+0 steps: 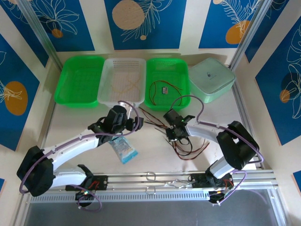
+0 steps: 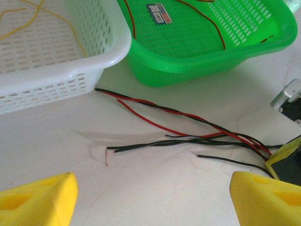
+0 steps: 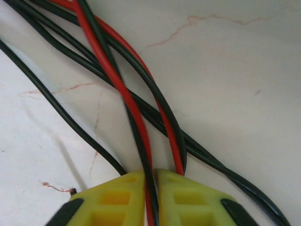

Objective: Untangle the cables

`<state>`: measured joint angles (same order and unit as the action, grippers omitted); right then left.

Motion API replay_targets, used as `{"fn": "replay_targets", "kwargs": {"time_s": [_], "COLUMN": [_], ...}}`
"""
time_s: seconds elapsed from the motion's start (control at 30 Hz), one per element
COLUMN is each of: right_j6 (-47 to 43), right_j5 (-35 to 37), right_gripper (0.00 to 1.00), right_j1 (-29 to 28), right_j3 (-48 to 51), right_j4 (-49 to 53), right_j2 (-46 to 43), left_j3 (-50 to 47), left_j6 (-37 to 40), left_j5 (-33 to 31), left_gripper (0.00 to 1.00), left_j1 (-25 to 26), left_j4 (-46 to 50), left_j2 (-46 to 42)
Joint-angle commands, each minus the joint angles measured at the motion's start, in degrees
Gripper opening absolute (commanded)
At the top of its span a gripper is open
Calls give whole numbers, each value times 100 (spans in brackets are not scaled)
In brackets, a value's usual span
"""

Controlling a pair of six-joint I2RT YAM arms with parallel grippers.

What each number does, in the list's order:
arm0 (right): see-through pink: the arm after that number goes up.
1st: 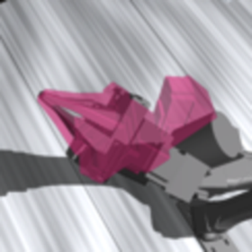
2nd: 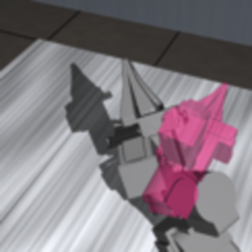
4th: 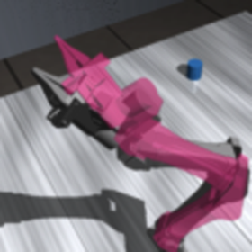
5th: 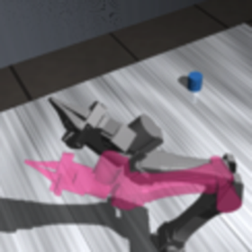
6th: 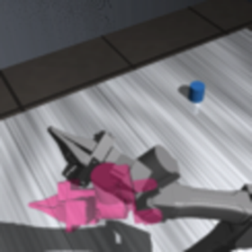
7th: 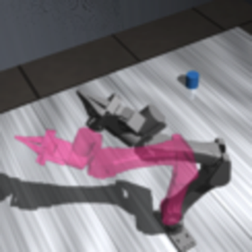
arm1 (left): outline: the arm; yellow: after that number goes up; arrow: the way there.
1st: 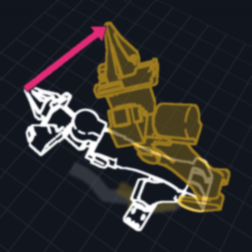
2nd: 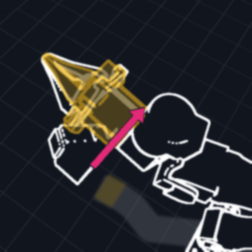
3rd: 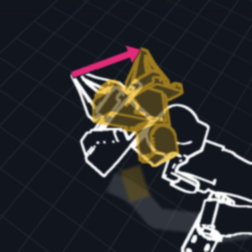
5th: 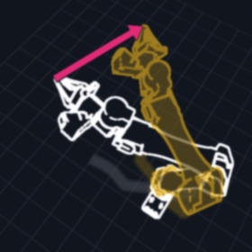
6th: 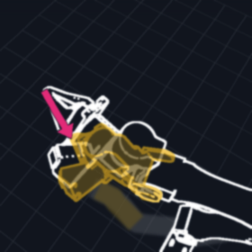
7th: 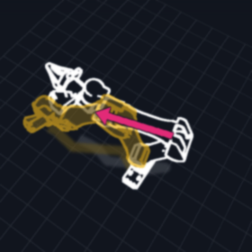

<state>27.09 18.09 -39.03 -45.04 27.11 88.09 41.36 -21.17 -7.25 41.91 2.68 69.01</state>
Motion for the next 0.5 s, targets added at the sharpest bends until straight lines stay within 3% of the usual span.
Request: {"fn": "replay_targets", "kwargs": {"time_s": [0.0, 0.17, 0.47], "right_j6": [-94, -221, -704], "right_j5": [64, 17, 207], "right_gripper": [7, 0, 0], "right_j1": [-117, -292, -454], "right_j3": [-221, -387, -975], "right_j4": [147, 478, 1399], "right_j2": [55, -355, -1166], "left_j3": [21, 143, 539], "left_j6": [-195, -479, -718], "left_j5": [-221, -294, -188], "left_gripper": [83, 84, 89], "left_j1": [44, 45, 24], "left_j4": [189, 400, 194], "left_j2": [-224, -317, -426]}}
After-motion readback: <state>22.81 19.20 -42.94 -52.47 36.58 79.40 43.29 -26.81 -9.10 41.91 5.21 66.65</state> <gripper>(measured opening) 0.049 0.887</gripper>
